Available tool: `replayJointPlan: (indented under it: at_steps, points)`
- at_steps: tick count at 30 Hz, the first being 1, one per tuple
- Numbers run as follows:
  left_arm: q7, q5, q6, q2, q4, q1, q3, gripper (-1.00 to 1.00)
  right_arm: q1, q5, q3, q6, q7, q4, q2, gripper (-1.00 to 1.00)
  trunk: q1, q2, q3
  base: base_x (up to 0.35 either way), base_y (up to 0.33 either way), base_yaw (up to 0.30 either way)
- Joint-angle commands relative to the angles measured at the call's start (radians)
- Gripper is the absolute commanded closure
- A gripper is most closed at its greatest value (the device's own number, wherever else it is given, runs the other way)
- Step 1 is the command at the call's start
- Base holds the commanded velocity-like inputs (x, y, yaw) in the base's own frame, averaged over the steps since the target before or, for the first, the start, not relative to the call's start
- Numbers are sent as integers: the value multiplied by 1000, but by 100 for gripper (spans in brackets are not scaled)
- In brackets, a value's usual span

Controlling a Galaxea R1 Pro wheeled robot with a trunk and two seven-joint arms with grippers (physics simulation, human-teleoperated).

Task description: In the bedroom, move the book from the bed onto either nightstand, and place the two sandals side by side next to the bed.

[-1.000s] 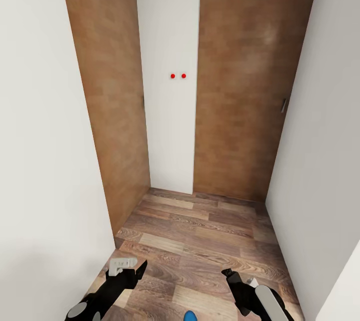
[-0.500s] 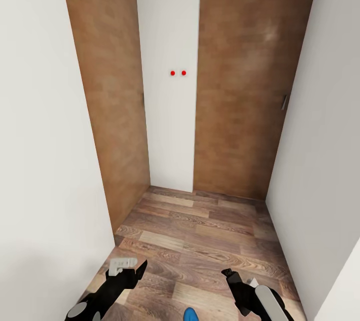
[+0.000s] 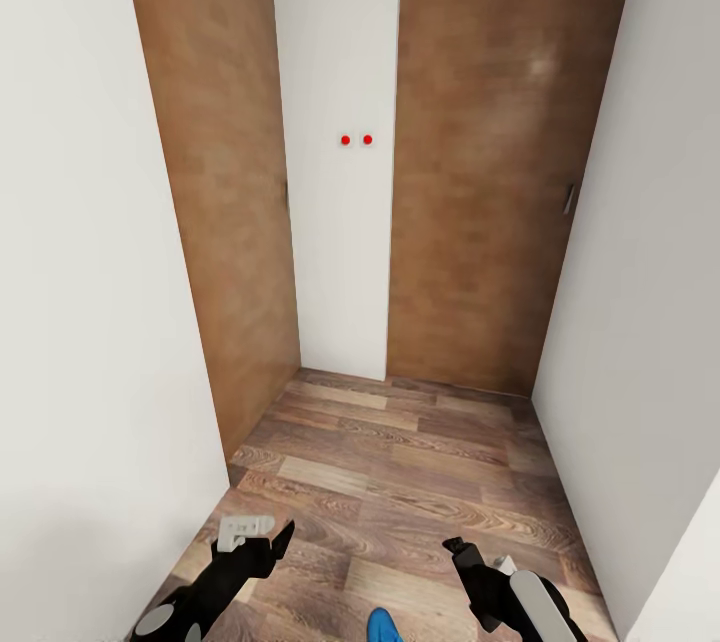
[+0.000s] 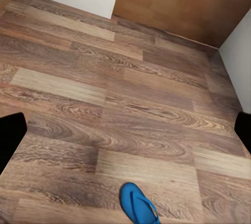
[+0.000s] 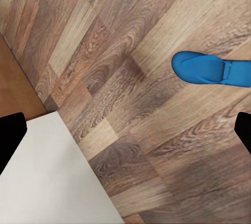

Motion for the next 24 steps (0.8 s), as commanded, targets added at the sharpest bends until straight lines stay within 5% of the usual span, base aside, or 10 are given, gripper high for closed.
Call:
replayJointPlan:
  at_steps: [1,24]
  points:
    - [-6,11,10,-1,-1,0,3,-100,-1,-9,-3,4,-7,-2,1,-100,4,-8,-4,0,0,0]
    - [-6,11,10,-1,-1,0,3,-100,-1,-9,-3,4,-8,-1,2,-100,92,-169,-76,0,0,0]
